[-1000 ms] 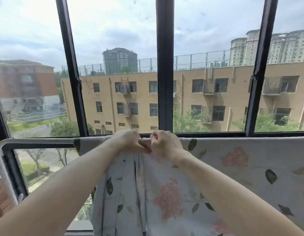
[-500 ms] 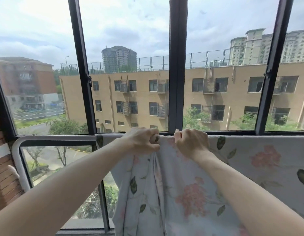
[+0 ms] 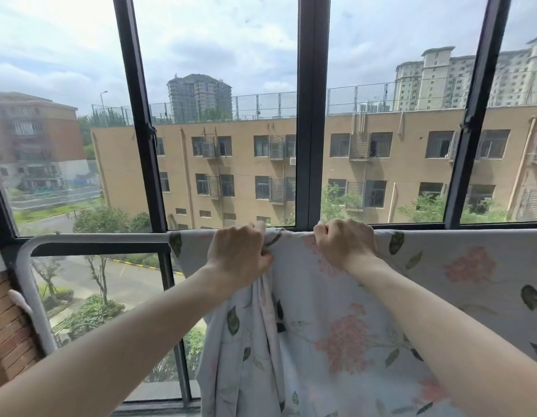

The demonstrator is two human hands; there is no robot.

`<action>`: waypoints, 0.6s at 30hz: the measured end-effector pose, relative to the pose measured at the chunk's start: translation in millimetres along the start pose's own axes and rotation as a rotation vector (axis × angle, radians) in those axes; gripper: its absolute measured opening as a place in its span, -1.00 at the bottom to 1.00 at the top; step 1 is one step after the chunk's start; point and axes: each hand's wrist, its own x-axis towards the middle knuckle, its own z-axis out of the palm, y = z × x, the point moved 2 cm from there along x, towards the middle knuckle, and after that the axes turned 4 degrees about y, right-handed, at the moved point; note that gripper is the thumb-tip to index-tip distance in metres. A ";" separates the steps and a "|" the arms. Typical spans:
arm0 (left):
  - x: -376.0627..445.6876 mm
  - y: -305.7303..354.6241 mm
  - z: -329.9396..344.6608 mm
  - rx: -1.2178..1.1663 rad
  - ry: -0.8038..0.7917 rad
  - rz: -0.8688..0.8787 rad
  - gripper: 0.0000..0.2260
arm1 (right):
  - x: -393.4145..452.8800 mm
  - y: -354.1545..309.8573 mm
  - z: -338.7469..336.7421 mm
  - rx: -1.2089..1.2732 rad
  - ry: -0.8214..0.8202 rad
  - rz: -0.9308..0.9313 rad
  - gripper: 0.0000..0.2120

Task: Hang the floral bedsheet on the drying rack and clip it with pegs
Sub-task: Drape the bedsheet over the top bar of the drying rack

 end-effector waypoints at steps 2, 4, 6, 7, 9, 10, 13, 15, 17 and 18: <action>0.5 2.2 -4.9 -0.011 -0.039 0.034 -0.84 | -1.2 0.9 -1.1 -0.011 -0.013 -0.007 -0.48; 3.0 -4.6 -13.7 -0.067 -0.061 0.034 -0.87 | -2.0 2.5 -2.1 -0.022 -0.019 -0.006 -0.48; 9.0 -19.0 -26.0 -0.117 -0.042 -0.002 -0.88 | -2.3 5.4 -4.0 -0.027 -0.028 0.003 -0.47; 14.3 -28.8 -32.6 -0.133 -0.026 -0.035 -0.87 | -2.1 7.6 -5.1 -0.032 -0.037 0.009 -0.47; 28.0 -50.8 -47.5 -0.156 0.010 -0.115 -0.83 | -1.2 12.0 -7.0 -0.044 -0.059 0.018 -0.48; 35.7 -61.7 -55.1 -0.155 0.033 -0.151 -0.83 | -0.9 13.8 -7.7 -0.050 -0.069 0.019 -0.49; 62.4 -90.4 -73.2 -0.132 0.081 -0.217 -0.83 | 0.6 12.8 -8.7 -0.072 -0.093 0.024 -0.47; 82.3 -102.4 -79.1 -0.126 0.057 -0.226 -0.83 | 2.2 8.1 -8.8 -0.077 -0.108 0.027 -0.48; 101.3 -112.3 -81.2 -0.162 -0.068 -0.224 -0.85 | 2.5 3.3 -9.2 -0.074 -0.127 0.033 -0.49; 109.3 -117.9 -80.1 -0.192 -0.158 -0.229 -0.86 | 2.5 2.0 -9.7 -0.079 -0.135 0.036 -0.49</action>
